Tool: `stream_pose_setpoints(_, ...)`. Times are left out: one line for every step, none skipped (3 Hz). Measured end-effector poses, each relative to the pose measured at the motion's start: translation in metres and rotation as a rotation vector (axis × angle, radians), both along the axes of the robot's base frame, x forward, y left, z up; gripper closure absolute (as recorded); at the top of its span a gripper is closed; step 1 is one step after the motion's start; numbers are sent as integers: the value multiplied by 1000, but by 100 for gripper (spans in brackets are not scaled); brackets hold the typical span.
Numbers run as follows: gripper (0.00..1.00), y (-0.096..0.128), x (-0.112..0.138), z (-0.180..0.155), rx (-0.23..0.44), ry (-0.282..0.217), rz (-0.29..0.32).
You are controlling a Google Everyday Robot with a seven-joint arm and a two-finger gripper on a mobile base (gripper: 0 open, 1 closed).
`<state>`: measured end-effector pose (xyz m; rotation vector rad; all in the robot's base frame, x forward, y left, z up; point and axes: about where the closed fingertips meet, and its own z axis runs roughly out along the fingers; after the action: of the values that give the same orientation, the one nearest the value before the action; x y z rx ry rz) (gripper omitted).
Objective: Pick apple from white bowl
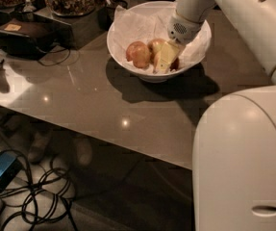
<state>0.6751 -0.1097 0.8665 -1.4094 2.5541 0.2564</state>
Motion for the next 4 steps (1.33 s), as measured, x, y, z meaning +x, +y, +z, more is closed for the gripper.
stream_pose_setpoints(50, 0, 0, 0, 0, 0, 0)
stream_pose_setpoints(73, 0, 0, 0, 0, 0, 0)
stream_pose_setpoints(96, 0, 0, 0, 0, 0, 0)
stream_pose_setpoints(100, 1, -4, 15, 51, -25, 26)
